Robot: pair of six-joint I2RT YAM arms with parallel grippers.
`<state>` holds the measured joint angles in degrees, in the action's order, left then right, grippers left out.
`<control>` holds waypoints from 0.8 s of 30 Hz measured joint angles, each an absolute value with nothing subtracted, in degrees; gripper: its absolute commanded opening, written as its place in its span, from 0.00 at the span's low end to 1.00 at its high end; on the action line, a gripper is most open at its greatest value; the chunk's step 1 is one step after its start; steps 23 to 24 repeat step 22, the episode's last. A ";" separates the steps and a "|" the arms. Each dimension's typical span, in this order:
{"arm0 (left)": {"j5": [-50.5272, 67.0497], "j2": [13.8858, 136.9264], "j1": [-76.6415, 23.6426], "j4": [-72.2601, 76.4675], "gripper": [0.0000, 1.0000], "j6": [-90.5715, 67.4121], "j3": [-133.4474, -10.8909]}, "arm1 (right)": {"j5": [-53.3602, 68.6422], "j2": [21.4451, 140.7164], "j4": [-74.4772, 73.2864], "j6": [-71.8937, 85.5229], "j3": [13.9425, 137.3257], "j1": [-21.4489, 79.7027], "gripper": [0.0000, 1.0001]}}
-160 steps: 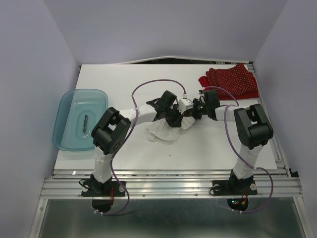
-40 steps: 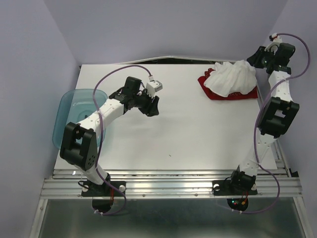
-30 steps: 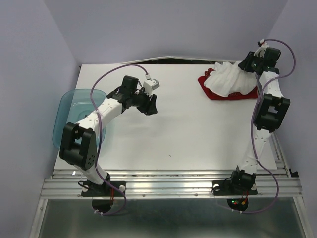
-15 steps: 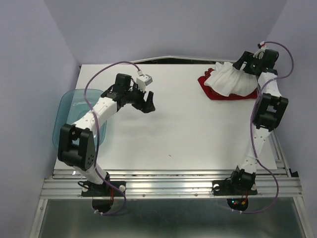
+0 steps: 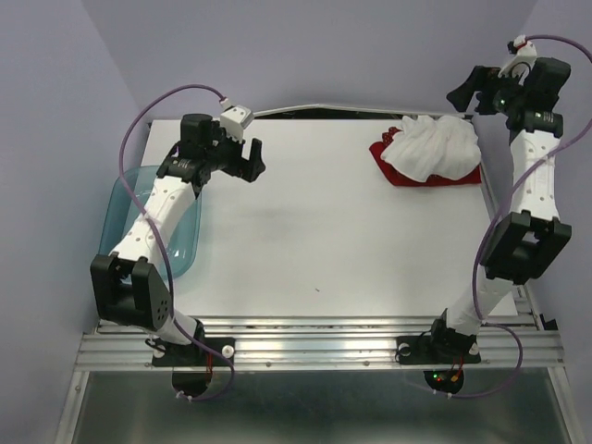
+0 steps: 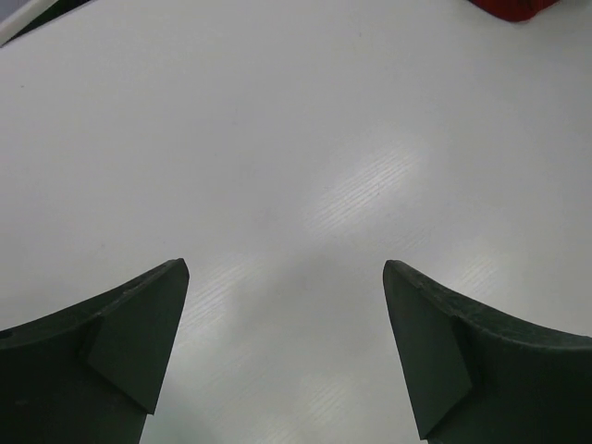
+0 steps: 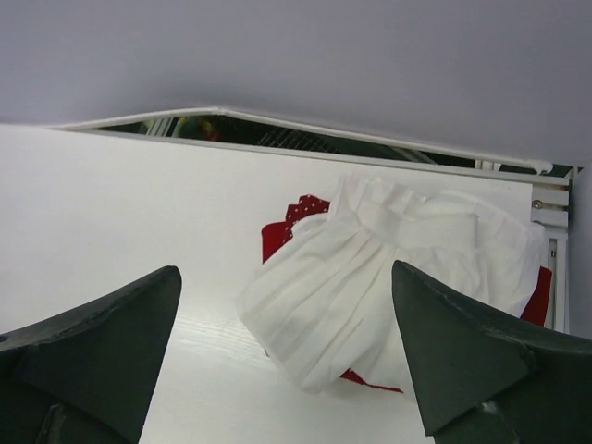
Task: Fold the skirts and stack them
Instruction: Neatly place the folded skirt to the corner
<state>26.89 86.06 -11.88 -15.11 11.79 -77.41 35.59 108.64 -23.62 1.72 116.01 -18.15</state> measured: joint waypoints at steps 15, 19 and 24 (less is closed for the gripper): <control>14.87 74.46 -11.92 -17.47 0.98 15.64 -62.02 | 29.21 83.72 -34.46 -10.98 60.66 6.09 1.00; 11.68 71.81 -13.47 -18.50 0.98 17.02 -54.57 | 26.37 79.18 -33.85 -11.81 55.16 7.49 1.00; 10.09 70.19 -15.49 -19.00 0.99 17.74 -51.62 | 24.84 76.05 -33.32 -11.86 51.96 7.51 1.00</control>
